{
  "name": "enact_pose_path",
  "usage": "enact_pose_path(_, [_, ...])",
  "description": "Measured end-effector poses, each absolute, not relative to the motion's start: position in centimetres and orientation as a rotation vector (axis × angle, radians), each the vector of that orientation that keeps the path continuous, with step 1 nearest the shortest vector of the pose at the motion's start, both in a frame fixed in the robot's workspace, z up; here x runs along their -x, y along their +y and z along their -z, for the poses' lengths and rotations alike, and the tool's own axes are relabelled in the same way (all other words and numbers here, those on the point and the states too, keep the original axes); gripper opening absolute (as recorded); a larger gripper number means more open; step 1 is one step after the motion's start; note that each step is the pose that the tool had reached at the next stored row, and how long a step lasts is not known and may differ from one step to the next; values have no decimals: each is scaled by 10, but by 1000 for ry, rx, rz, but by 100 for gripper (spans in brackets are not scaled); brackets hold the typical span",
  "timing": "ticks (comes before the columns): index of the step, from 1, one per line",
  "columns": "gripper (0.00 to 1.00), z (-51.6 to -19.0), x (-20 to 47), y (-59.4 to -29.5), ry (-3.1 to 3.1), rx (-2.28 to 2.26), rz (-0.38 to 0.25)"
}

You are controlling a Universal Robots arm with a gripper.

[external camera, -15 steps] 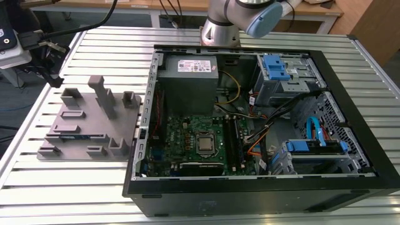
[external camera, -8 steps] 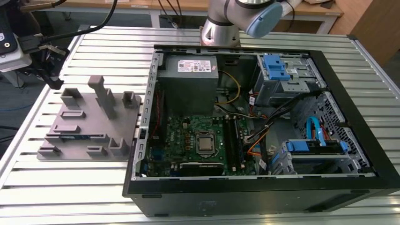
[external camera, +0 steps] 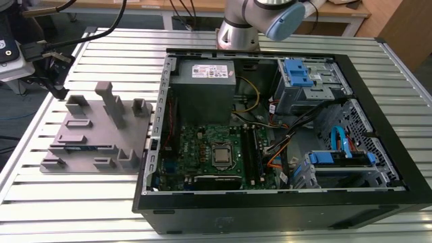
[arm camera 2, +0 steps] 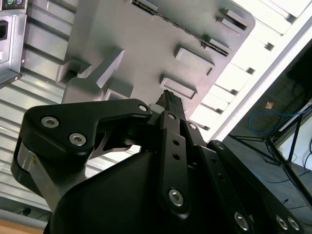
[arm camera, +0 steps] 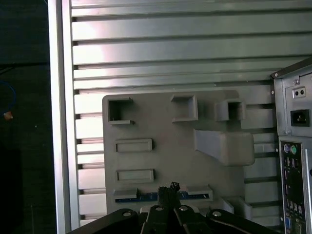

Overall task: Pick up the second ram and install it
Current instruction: 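Reach for the second ram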

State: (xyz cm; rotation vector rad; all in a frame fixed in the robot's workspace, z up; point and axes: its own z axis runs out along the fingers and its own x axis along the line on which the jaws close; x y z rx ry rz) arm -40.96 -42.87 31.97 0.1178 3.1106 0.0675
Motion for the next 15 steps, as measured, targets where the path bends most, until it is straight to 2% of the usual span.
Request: enact_pose_path(15, [10,-304,414,-432,3110,-118,-67])
